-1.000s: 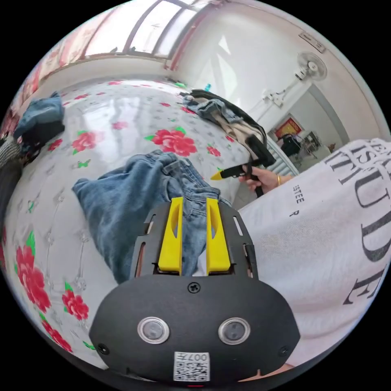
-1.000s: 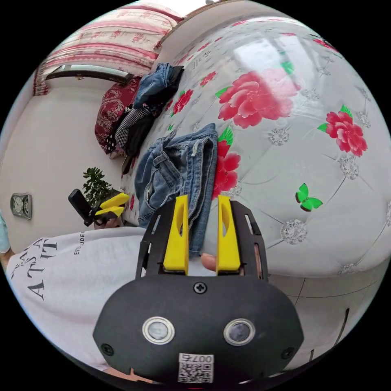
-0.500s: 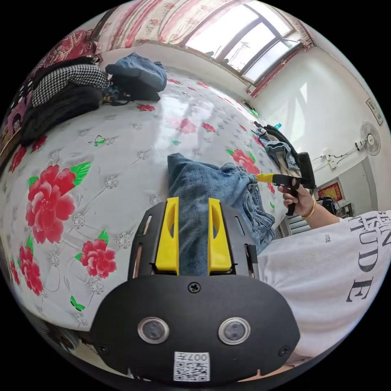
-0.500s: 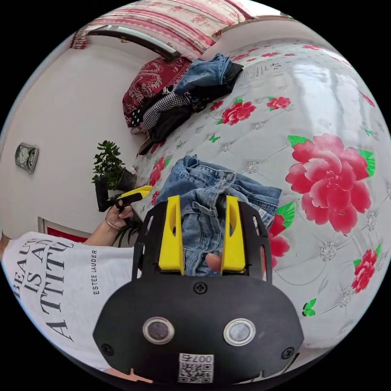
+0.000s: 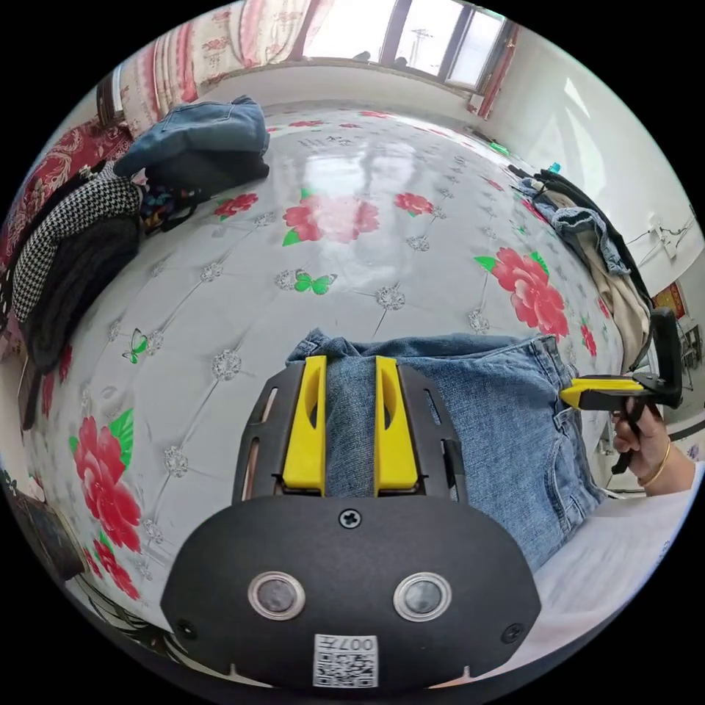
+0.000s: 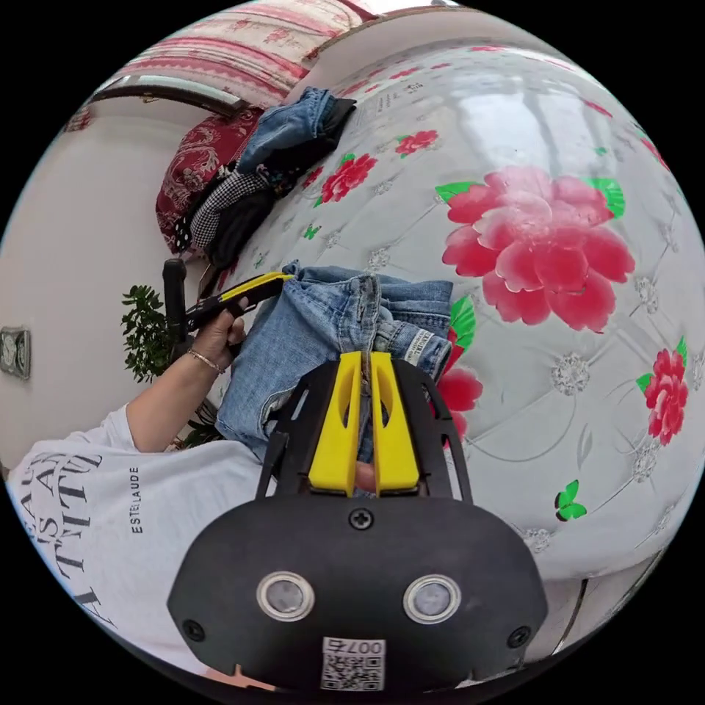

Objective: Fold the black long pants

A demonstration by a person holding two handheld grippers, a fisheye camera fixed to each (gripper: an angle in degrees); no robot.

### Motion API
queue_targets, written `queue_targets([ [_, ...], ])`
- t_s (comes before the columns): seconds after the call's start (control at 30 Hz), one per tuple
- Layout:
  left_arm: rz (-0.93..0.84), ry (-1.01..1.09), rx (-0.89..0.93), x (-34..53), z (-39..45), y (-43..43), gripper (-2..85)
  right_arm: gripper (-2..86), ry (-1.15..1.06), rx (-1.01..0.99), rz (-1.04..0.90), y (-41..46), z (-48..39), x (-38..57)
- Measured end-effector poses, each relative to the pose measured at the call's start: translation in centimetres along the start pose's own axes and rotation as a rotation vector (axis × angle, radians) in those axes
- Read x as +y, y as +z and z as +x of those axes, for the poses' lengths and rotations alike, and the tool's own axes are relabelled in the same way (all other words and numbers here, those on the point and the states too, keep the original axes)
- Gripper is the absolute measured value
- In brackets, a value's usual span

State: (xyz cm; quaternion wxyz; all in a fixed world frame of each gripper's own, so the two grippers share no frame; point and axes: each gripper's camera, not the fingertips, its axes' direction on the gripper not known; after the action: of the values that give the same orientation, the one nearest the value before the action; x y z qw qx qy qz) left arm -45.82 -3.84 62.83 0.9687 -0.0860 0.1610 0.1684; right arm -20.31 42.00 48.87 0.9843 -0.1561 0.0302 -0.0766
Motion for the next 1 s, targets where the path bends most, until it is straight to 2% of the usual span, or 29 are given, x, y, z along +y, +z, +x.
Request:
queue_targets([
  [0.2,0.059,-0.126,0.192,3.9,-7.0,-5.1,10.7,6.7,-0.125,-0.022,-0.017,0.4,-0.8,2.6],
  [0.33,0.049,-0.197,0.273,9.0,-10.4,-8.1,12.3,6.2,-0.102,-0.143,-0.093,2.7,0.3,5.8],
  [0.4,0.012,-0.203,0.303,10.4,-10.9,-8.1,13.5,4.3,-0.113,-0.098,-0.192,5.7,-0.1,6.6],
  [0.43,-0.024,-0.196,0.325,11.1,-11.0,-7.7,14.4,2.6,-0.132,-0.010,-0.267,8.1,-0.1,7.0],
  [0.5,-0.083,-0.201,0.382,11.9,-11.5,-6.7,15.3,1.3,-0.168,0.036,-0.266,9.5,0.2,7.4],
  [0.57,-0.083,-0.246,0.458,12.6,-12.5,-6.1,15.4,1.1,-0.099,-0.020,-0.299,9.9,1.7,6.5],
  [0.63,-0.092,-0.245,0.522,12.6,-12.9,-5.6,15.6,2.1,-0.062,-0.061,-0.206,8.2,3.5,6.3],
  [0.73,-0.199,-0.175,0.600,11.8,-12.8,-3.8,19.0,9.0,0.039,-0.065,-0.077,5.9,7.3,6.5],
  [0.77,-0.204,-0.159,0.570,11.5,-12.9,-3.7,19.5,10.5,0.079,-0.077,-0.074,6.0,8.4,6.5],
  [0.87,-0.220,-0.121,0.543,10.6,-13.2,-3.4,18.4,12.3,0.206,-0.244,-0.063,7.9,13.3,7.1],
  [0.93,-0.223,-0.123,0.594,10.0,-13.5,-2.9,17.0,12.0,0.260,-0.402,-0.067,11.2,15.5,7.5],
  [1.0,-0.228,-0.136,0.617,9.5,-13.8,-2.5,15.0,11.5,0.289,-0.446,-0.052,13.3,16.1,7.4],
])
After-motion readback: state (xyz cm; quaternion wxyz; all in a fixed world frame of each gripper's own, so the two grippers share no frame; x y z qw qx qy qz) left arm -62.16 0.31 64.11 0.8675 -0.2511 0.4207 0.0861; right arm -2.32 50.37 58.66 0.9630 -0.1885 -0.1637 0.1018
